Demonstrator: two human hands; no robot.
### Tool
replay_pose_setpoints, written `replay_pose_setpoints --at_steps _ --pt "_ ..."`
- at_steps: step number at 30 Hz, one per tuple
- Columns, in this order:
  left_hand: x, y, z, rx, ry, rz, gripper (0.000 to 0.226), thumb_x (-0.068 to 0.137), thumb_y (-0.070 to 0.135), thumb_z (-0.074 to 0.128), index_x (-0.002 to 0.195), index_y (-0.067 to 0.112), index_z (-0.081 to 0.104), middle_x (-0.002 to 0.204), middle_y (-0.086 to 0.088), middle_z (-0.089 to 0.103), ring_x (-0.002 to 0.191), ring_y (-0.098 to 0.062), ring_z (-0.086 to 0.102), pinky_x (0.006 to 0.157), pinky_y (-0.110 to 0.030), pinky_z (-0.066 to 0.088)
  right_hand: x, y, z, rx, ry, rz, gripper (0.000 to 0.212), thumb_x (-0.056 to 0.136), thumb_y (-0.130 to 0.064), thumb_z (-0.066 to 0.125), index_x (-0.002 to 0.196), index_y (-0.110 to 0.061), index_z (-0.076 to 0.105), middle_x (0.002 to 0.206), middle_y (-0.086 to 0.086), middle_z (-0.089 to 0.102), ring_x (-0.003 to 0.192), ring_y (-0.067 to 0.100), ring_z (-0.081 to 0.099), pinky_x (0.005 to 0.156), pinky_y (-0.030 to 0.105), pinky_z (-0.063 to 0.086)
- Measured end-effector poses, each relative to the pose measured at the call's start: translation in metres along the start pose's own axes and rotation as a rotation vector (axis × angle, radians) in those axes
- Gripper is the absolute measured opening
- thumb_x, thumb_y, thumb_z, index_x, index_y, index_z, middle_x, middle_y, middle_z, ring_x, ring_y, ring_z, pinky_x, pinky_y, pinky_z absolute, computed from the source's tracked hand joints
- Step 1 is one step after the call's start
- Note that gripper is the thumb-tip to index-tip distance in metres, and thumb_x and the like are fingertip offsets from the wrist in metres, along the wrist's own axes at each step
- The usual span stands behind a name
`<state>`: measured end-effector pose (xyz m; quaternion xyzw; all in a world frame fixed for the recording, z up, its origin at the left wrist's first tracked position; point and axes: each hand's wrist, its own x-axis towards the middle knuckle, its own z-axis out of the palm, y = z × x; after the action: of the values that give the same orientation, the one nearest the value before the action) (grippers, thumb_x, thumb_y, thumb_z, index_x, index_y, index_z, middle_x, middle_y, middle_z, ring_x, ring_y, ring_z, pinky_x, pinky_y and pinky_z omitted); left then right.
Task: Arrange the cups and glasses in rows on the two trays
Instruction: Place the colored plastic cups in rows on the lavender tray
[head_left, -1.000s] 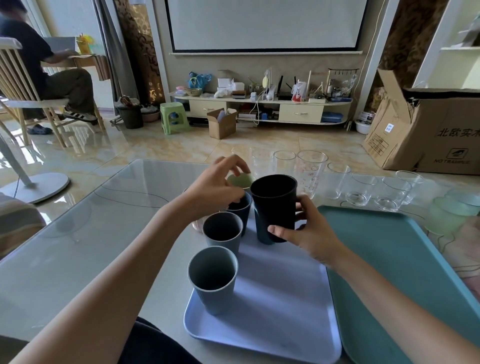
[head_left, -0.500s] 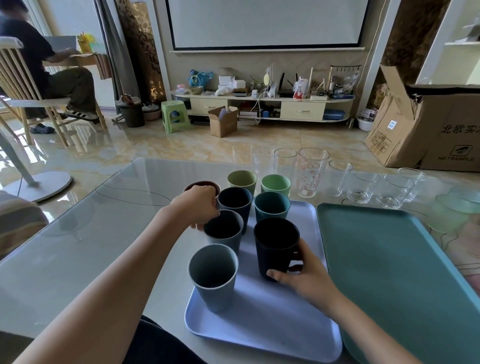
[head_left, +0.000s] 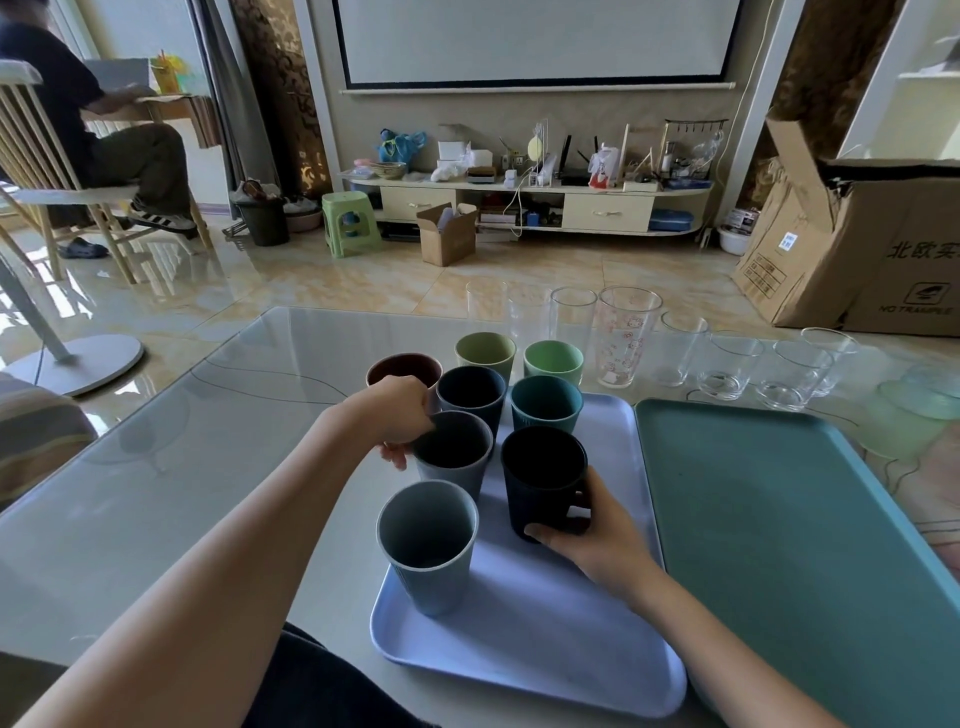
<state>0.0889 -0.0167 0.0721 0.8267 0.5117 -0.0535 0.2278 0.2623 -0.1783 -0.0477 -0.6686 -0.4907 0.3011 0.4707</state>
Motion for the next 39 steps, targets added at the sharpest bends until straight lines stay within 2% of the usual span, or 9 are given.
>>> replay_pose_setpoints --at_steps 8,14,19,22,24,26,28,31,39 --pt "0.002 -0.002 0.002 -0.095 -0.024 -0.009 0.011 0.095 0.013 0.049 0.091 0.006 0.055 0.062 -0.010 0.063 0.037 -0.014 0.061 0.038 -0.019 0.043 0.002 -0.001 0.001 -0.012 0.004 -0.002 0.056 0.069 -0.014 0.082 0.102 -0.040 0.044 0.102 -0.014 0.062 0.086 -0.018 0.055 0.070 0.009 0.049" --pt "0.003 -0.002 0.002 -0.124 -0.067 -0.021 0.012 0.095 0.015 0.051 0.094 0.004 0.056 0.063 -0.009 0.064 0.040 -0.014 0.063 0.041 -0.019 0.045 0.002 -0.001 0.002 0.011 -0.002 0.000 0.059 0.069 -0.013 0.081 0.101 -0.043 0.042 0.103 -0.013 0.062 0.088 -0.015 0.056 0.074 0.019 0.052" --pt "0.002 -0.006 -0.006 -0.167 -0.061 -0.020 0.019 0.095 0.020 0.051 0.087 0.004 0.059 0.065 -0.007 0.064 0.045 -0.016 0.064 0.044 -0.020 0.048 0.000 0.001 -0.003 0.037 -0.063 0.041 0.061 0.071 -0.012 0.080 0.109 -0.040 0.041 0.109 -0.009 0.059 0.094 0.006 0.061 0.075 0.020 0.053" --pt "0.007 -0.015 -0.011 -0.188 0.046 -0.029 0.013 0.093 0.014 0.048 0.082 0.011 0.055 0.069 -0.008 0.066 0.045 -0.016 0.064 0.046 -0.021 0.049 0.000 0.004 -0.008 0.063 -0.082 0.067 0.058 0.075 -0.003 0.073 0.114 -0.033 0.042 0.111 -0.007 0.057 0.089 0.011 0.060 0.073 0.019 0.053" --pt "0.011 -0.025 -0.011 -0.115 0.183 -0.031 0.008 0.090 0.011 0.046 0.088 0.014 0.053 0.076 -0.008 0.066 0.049 -0.017 0.066 0.049 -0.025 0.053 0.000 0.007 -0.012 0.063 -0.100 0.078 0.056 0.078 0.002 0.066 0.117 -0.030 0.042 0.114 0.002 0.057 0.089 0.014 0.059 0.072 0.018 0.052" --pt "0.014 -0.033 -0.010 0.044 0.318 -0.033 0.020 0.085 0.009 0.048 0.101 0.017 0.054 0.093 -0.009 0.064 0.065 -0.023 0.068 0.063 -0.034 0.058 0.000 0.010 -0.015 0.040 -0.115 0.085 0.057 0.080 0.005 0.062 0.120 -0.029 0.041 0.118 0.009 0.055 0.090 0.016 0.058 0.073 0.018 0.051" --pt "0.015 -0.036 -0.007 0.145 0.355 -0.036 0.031 0.086 0.012 0.052 0.115 0.022 0.055 0.113 -0.010 0.055 0.082 -0.030 0.065 0.074 -0.039 0.057 -0.001 0.012 -0.017 0.026 -0.120 0.086 0.059 0.079 0.006 0.061 0.118 -0.034 0.041 0.118 0.010 0.054 0.090 0.013 0.057 0.073 0.015 0.051" --pt "0.019 -0.036 0.000 0.225 0.343 -0.024 0.027 0.094 0.024 0.050 0.120 0.025 0.059 0.122 -0.010 0.047 0.092 -0.031 0.062 0.080 -0.041 0.055 -0.001 0.011 -0.018 0.019 -0.122 0.088 0.059 0.079 0.007 0.061 0.117 -0.034 0.041 0.117 0.009 0.053 0.091 0.014 0.056 0.073 0.014 0.050" --pt "0.027 -0.044 0.008 0.164 0.340 0.064 0.027 0.096 0.019 0.040 0.098 0.022 0.067 0.094 -0.006 0.065 0.084 -0.028 0.060 0.079 -0.041 0.055 0.000 0.010 -0.015 0.035 -0.102 0.089 0.055 0.080 0.006 0.059 0.119 -0.030 0.041 0.116 0.011 0.055 0.087 0.016 0.057 0.071 0.016 0.050"
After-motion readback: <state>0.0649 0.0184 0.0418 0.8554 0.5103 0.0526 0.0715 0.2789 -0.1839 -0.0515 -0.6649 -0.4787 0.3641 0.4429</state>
